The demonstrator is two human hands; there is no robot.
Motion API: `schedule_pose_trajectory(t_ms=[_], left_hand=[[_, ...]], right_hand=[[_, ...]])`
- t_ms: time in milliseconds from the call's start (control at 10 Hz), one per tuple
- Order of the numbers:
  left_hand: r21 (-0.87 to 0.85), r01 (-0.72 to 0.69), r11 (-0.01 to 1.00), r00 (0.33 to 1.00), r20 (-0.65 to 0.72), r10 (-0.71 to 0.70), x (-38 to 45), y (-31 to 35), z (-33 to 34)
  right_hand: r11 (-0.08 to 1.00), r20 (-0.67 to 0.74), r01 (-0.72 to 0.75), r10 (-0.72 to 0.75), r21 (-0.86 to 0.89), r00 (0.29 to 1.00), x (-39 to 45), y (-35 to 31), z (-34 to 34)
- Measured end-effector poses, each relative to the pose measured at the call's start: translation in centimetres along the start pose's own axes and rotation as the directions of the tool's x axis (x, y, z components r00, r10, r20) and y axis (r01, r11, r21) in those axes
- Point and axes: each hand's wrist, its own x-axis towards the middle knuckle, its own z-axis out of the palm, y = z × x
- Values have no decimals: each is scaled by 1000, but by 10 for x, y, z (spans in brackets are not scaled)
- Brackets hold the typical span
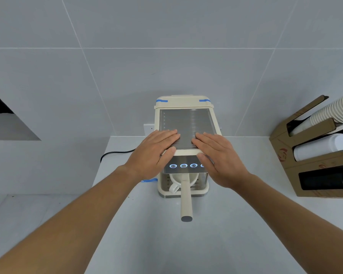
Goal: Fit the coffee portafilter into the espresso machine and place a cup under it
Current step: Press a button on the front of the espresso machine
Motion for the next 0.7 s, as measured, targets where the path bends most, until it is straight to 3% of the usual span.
schedule_pose_trajectory(t_ms=[300, 400, 600, 700], left_hand=[[49, 3, 999, 998, 69, -6, 0, 6, -8], [43, 58, 997, 989, 132, -63, 1, 13, -15], [14, 129, 992, 985, 115, -130, 7, 28, -39], [30, 145, 989, 977, 152, -148, 12, 32, -54]], right_hand=[[997, 151, -81, 81, -2, 985, 7, -9, -17], [990, 248, -140, 135, 3, 959, 14, -13, -31], [975, 363, -221, 197, 27, 911, 30, -19, -61], [936, 337, -298, 223, 190, 915, 36, -19, -79]])
